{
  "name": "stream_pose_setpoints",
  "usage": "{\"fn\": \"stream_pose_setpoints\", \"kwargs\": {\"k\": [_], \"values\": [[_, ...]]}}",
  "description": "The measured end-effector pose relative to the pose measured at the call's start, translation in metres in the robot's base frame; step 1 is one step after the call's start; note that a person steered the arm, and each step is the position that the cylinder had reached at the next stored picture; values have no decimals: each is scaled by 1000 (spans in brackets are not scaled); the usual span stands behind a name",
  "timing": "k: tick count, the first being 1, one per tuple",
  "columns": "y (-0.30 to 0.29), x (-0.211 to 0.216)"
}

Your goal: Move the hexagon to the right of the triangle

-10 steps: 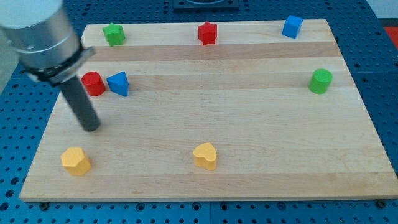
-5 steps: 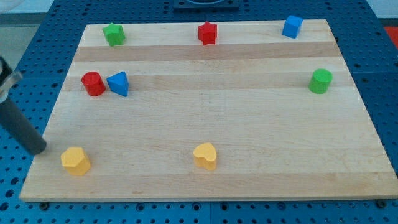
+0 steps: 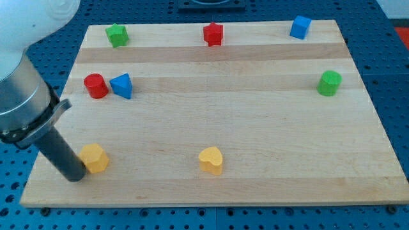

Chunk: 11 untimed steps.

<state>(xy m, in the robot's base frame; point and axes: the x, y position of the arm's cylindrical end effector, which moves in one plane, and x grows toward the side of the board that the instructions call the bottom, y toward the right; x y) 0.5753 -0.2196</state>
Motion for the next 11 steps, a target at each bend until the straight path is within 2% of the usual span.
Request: {"fn": "stream_pose_setpoints", "kwargs": {"k": [4,6,11], "values": [[68,-54],[102,-61],[104,-133]]}}
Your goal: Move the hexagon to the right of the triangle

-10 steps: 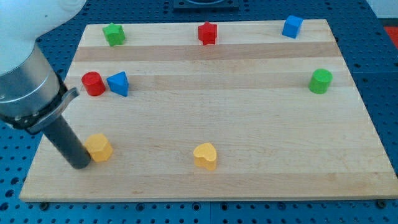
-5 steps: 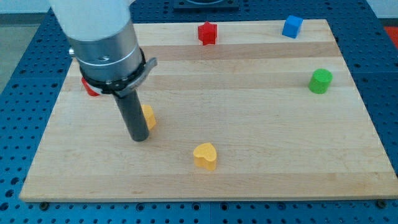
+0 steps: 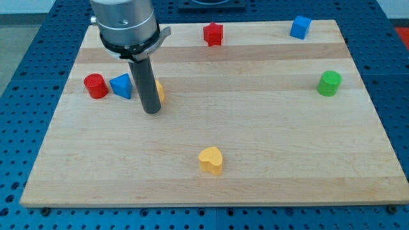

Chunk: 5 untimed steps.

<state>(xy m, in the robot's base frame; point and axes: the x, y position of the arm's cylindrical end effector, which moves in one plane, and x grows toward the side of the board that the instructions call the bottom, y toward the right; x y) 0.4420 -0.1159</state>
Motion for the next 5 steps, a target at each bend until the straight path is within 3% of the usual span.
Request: {"fn": "stream_pose_setpoints", "kwargs": {"k": [3,5], "values": [[2,-10],[12,53]]}}
